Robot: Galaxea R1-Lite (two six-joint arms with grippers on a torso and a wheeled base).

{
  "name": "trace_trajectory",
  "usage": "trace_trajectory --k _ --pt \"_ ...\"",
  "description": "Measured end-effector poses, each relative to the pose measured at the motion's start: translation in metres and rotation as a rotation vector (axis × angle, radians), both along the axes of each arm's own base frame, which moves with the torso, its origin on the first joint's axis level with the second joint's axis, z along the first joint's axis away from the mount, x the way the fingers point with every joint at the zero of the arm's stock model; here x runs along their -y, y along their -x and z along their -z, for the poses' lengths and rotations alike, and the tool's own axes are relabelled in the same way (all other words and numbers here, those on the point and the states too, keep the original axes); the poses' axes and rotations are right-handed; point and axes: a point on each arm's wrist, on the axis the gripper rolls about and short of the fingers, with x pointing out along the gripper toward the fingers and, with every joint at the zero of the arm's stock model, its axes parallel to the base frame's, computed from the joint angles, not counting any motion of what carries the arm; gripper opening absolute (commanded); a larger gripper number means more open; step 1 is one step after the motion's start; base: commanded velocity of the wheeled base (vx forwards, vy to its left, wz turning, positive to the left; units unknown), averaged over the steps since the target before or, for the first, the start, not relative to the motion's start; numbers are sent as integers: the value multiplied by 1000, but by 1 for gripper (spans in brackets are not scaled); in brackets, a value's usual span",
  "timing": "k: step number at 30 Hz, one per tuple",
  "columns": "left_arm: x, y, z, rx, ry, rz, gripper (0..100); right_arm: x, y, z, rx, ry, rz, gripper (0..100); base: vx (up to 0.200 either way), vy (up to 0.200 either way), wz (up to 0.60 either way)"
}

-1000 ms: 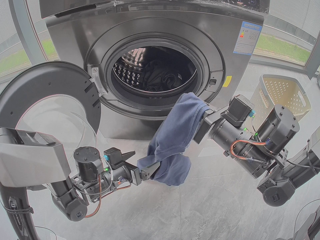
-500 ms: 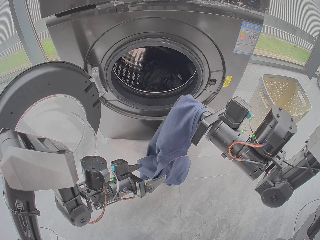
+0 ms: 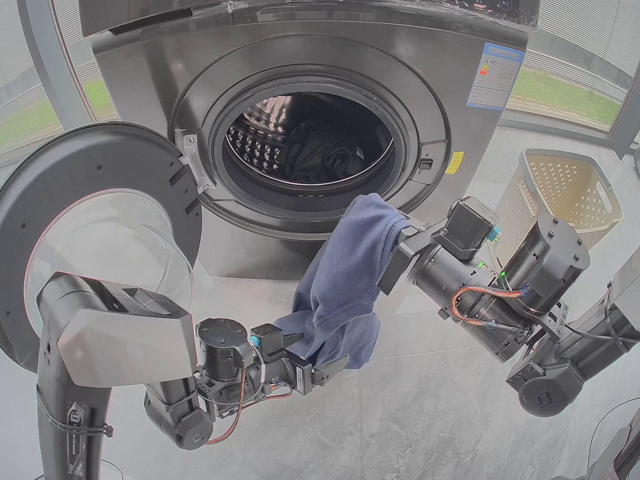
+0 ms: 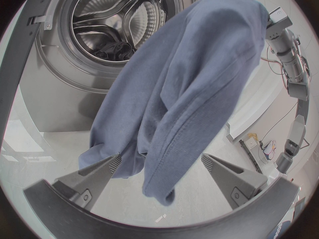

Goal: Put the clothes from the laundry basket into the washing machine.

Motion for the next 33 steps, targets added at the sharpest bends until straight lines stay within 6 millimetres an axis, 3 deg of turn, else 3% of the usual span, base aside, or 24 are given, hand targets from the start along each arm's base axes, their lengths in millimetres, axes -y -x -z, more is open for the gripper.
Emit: trace_trajectory --k 2,3,11,17,24,33 --pt "3 -5 5 5 0 1 100 0 0 0 0 0 0 0 0 0 0" --pt "5 -7 7 7 0 0 0 0 0 0 0 0 0 0 0 0 0" --pt "11 -18 15 25 3 -15 0 1 -1 1 -3 1 3 0 0 0 0" --pt "8 -22 1 65 25 -49 0 5 -4 1 -6 -2 20 0 0 0 0" --pt "-9 -11 -43 131 66 -83 0 22 -11 5 -21 1 70 0 0 0 0" --pt "-53 26 -114 254 131 -141 0 61 -16 11 -50 20 176 0 0 0 0"
